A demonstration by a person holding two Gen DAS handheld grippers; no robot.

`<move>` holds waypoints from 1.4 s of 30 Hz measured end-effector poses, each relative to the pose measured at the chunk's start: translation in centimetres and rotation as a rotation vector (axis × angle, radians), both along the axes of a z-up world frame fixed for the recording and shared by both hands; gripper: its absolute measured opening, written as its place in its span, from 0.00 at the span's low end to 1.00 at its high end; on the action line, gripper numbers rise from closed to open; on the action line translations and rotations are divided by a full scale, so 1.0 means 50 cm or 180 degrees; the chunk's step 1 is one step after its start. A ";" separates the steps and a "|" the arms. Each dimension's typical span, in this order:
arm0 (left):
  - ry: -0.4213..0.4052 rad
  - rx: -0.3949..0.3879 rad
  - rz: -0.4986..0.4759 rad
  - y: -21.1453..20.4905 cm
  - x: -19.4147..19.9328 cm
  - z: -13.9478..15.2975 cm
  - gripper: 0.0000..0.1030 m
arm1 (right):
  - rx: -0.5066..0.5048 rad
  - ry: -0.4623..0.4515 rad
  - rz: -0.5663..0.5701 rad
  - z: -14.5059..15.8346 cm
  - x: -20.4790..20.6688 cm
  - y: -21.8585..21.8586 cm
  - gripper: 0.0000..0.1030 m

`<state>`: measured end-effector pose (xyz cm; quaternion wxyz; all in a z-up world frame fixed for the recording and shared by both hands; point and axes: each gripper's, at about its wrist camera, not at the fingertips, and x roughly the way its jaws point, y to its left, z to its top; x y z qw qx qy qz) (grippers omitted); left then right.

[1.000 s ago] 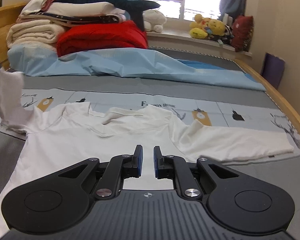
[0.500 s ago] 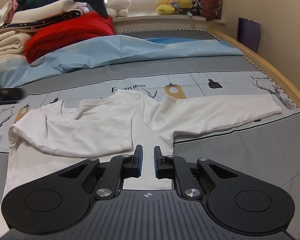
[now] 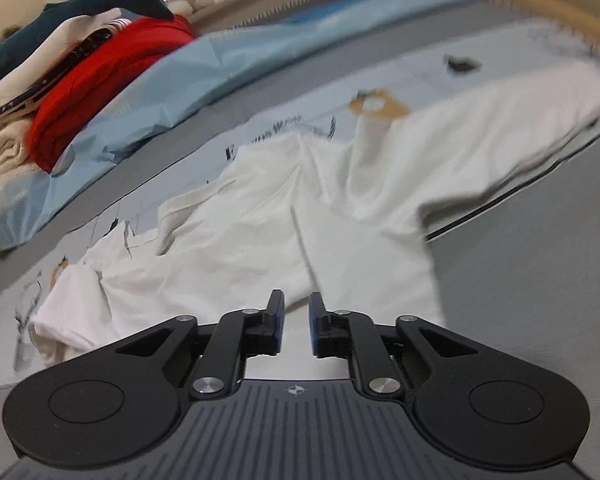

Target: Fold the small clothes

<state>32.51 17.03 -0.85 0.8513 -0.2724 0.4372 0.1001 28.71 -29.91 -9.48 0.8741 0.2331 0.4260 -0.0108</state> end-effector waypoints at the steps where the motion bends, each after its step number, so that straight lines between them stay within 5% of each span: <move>1: 0.0012 -0.0020 0.0011 0.010 0.002 -0.002 0.15 | -0.0032 0.0025 -0.0039 -0.013 0.015 0.005 0.25; 5: 0.0039 -0.0019 0.0030 0.031 0.002 -0.006 0.15 | -0.0078 0.0196 0.0018 -0.062 0.066 0.034 0.28; 8: 0.0082 -0.0025 0.0061 0.043 0.008 -0.011 0.15 | -0.0409 0.0255 0.0090 -0.071 0.085 0.065 0.29; 10: 0.0095 -0.0036 0.0113 0.054 0.013 -0.013 0.15 | -0.0558 0.0190 0.0092 -0.056 0.087 0.077 0.08; 18: 0.0101 0.0038 0.0057 0.047 0.030 -0.021 0.15 | -0.0827 -0.0826 -0.0344 0.102 0.048 0.024 0.03; 24: 0.0291 0.0107 -0.0205 0.012 0.046 -0.066 0.15 | -0.0696 -0.0074 -0.0461 0.000 0.082 -0.061 0.03; 32: 0.0281 0.0404 -0.0615 -0.053 0.067 -0.114 0.15 | -0.0746 -0.0397 -0.0414 0.012 0.097 -0.082 0.06; 37: 0.0818 0.0712 -0.0736 -0.050 0.067 -0.172 0.21 | -0.0752 -0.0348 -0.0551 0.005 0.094 -0.105 0.08; 42: 0.0500 0.0786 -0.0685 -0.056 0.067 -0.121 0.20 | -0.0467 -0.0225 -0.0470 -0.014 0.104 -0.120 0.08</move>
